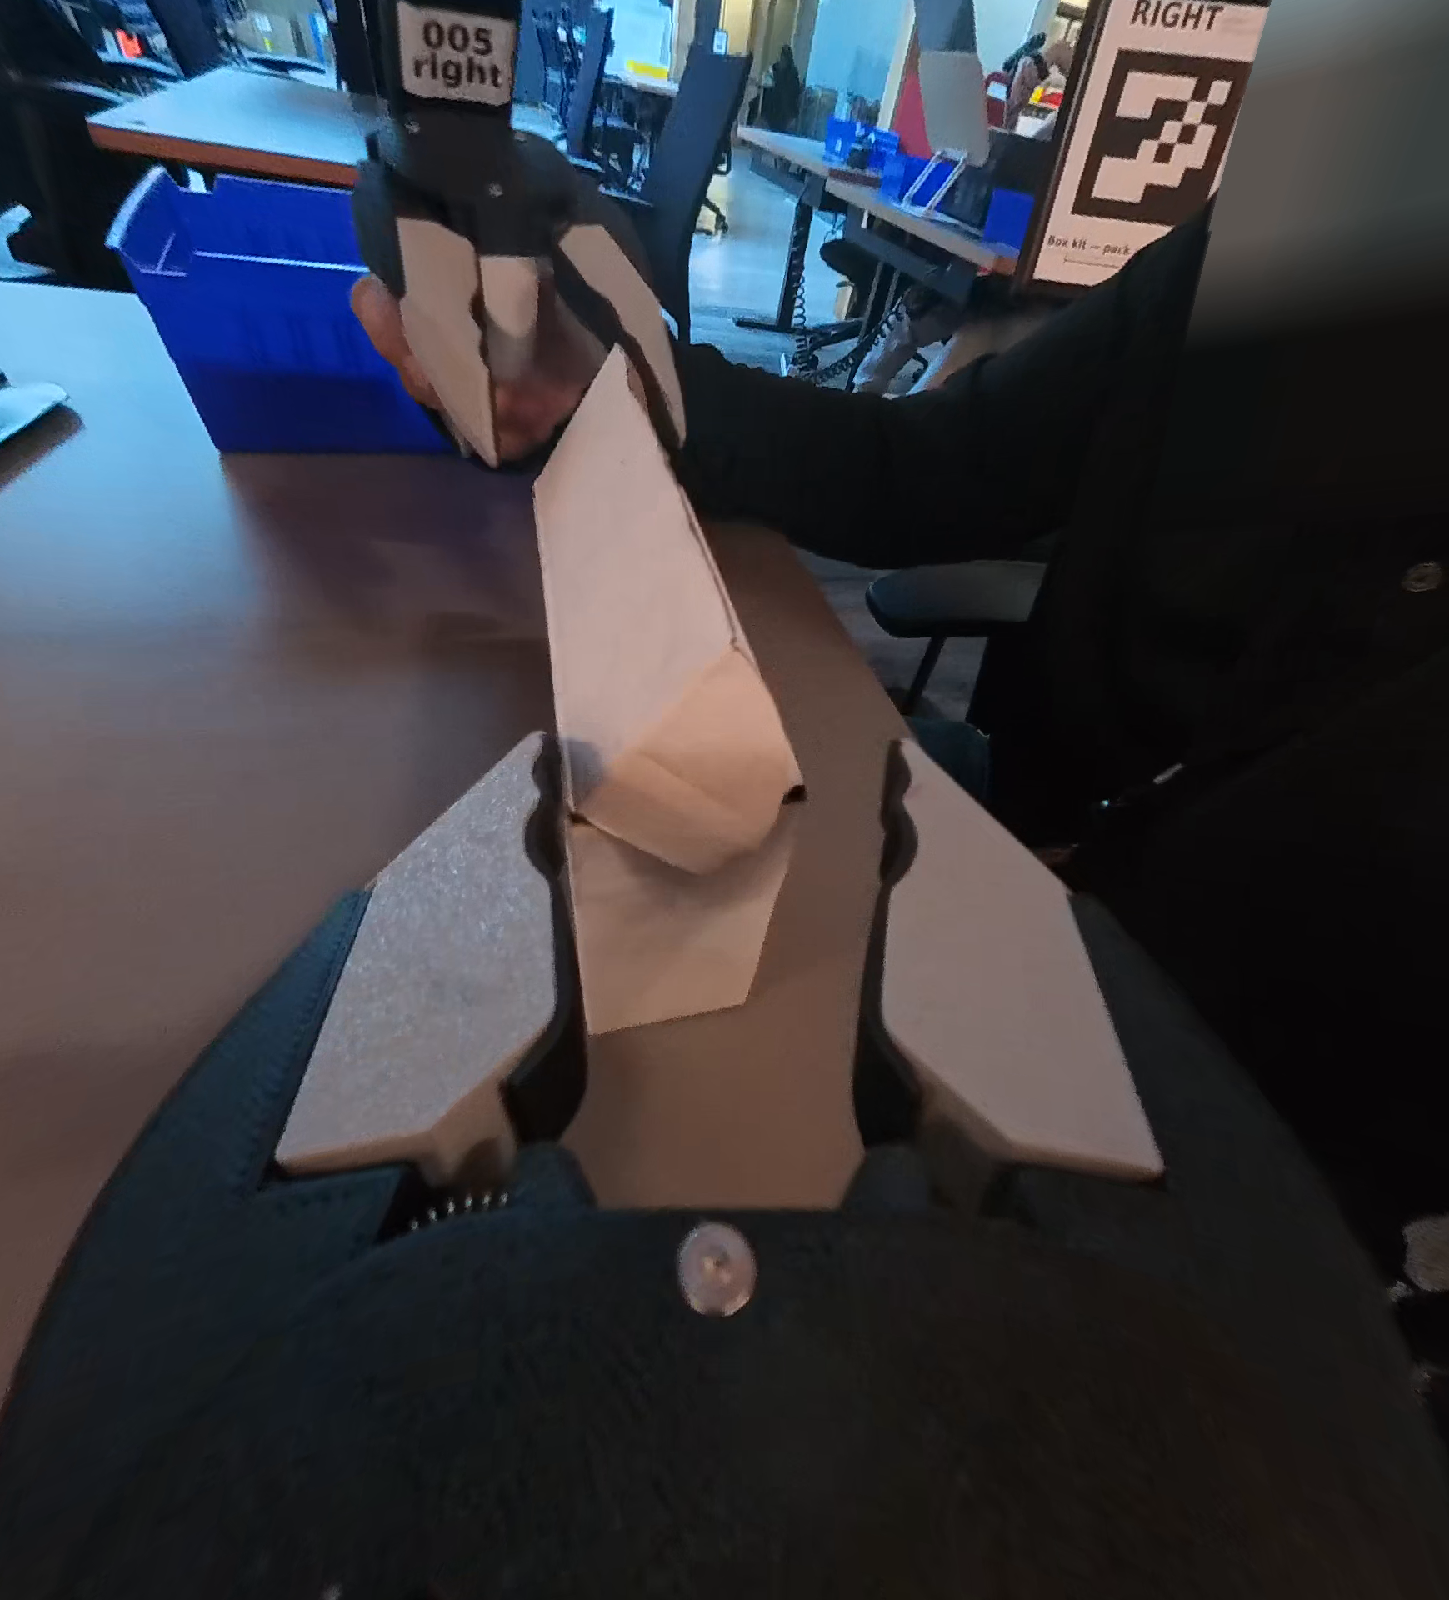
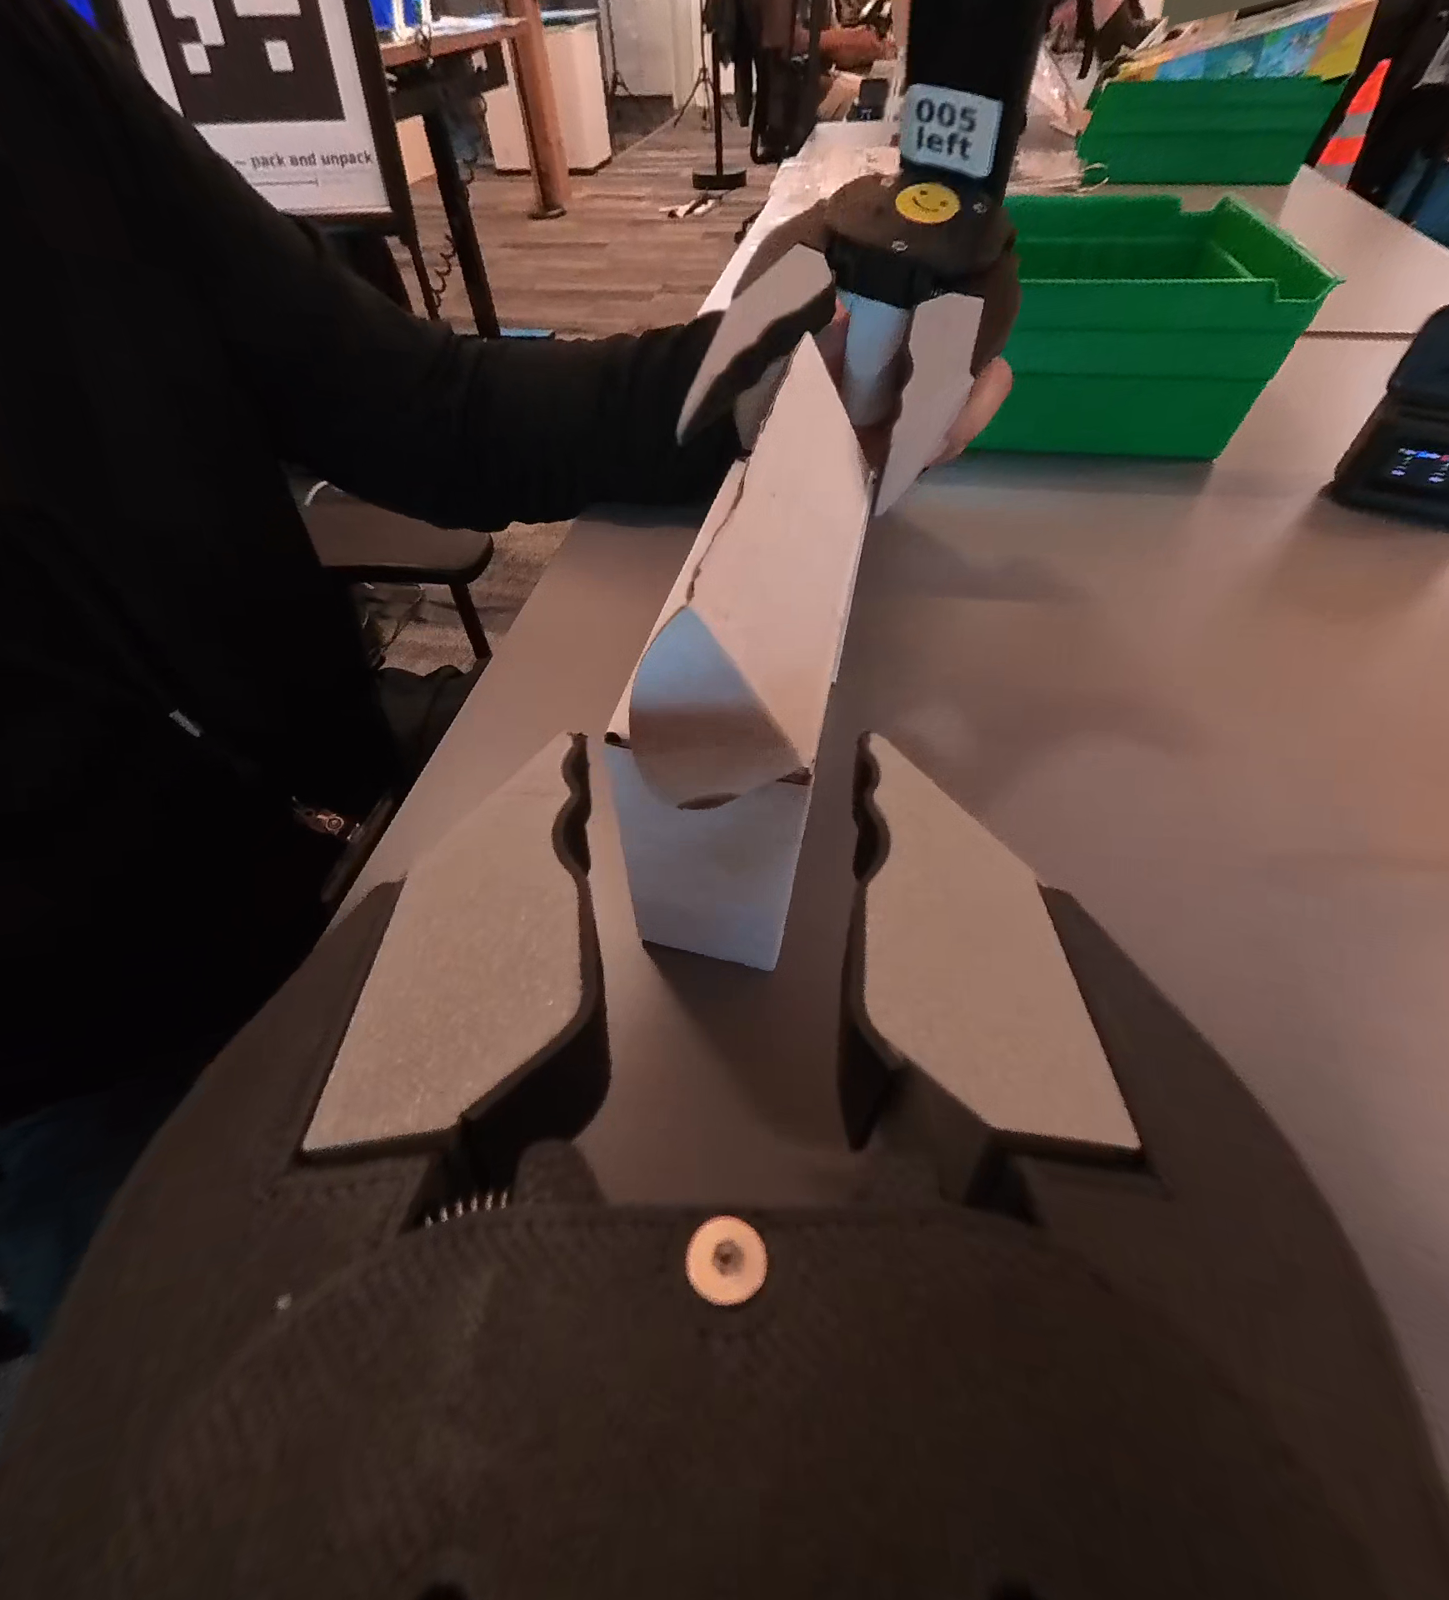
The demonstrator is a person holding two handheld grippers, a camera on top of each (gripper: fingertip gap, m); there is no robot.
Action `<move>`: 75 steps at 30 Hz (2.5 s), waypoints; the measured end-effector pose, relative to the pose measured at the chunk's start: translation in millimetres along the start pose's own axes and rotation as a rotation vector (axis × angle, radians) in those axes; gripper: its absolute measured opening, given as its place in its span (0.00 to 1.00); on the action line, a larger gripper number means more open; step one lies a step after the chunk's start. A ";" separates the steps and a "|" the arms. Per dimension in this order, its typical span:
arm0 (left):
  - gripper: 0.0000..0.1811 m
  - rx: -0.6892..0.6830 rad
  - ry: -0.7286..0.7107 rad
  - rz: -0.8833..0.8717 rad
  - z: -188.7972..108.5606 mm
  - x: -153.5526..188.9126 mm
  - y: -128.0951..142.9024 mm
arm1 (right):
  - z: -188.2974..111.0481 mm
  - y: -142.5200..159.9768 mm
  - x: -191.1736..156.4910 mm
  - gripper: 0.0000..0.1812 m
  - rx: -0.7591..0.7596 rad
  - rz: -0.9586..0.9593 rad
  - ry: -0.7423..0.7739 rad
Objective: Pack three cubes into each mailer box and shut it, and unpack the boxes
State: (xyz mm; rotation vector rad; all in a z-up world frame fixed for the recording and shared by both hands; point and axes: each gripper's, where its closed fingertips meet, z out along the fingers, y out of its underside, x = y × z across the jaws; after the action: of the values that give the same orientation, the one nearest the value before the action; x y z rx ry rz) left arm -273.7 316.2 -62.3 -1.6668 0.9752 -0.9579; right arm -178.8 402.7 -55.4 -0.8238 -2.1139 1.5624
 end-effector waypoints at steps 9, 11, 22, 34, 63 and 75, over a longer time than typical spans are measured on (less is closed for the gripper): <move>0.24 0.136 0.121 -0.031 -14.6 11.4 -18.4 | 2.2 -6.9 -6.5 0.20 0.032 -0.013 -0.031; 0.17 0.171 0.128 -0.028 -19.2 12.1 -24.2 | 2.4 -7.4 -8.0 0.21 0.034 -0.016 -0.035; 0.29 0.069 0.095 -0.009 0.3 9.3 -7.2 | 8.3 -8.8 -14.4 0.20 0.080 0.005 -0.119; 0.23 0.158 0.026 -0.213 -4.6 -14.1 -26.3 | 7.7 -13.0 4.1 0.19 0.108 0.142 -0.083; 0.18 0.217 -0.010 -0.484 -0.5 -32.9 -26.6 | 7.6 -20.9 17.0 0.15 0.110 0.107 0.043; 0.20 0.114 0.059 -0.345 6.9 -3.3 -25.8 | 10.5 -21.5 -12.3 0.16 0.065 -0.108 0.006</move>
State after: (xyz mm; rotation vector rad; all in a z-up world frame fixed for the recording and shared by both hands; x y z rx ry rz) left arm -264.3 327.6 -39.8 -1.7499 0.6674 -1.2717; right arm -180.9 382.5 -37.8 -0.6802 -2.0565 1.5614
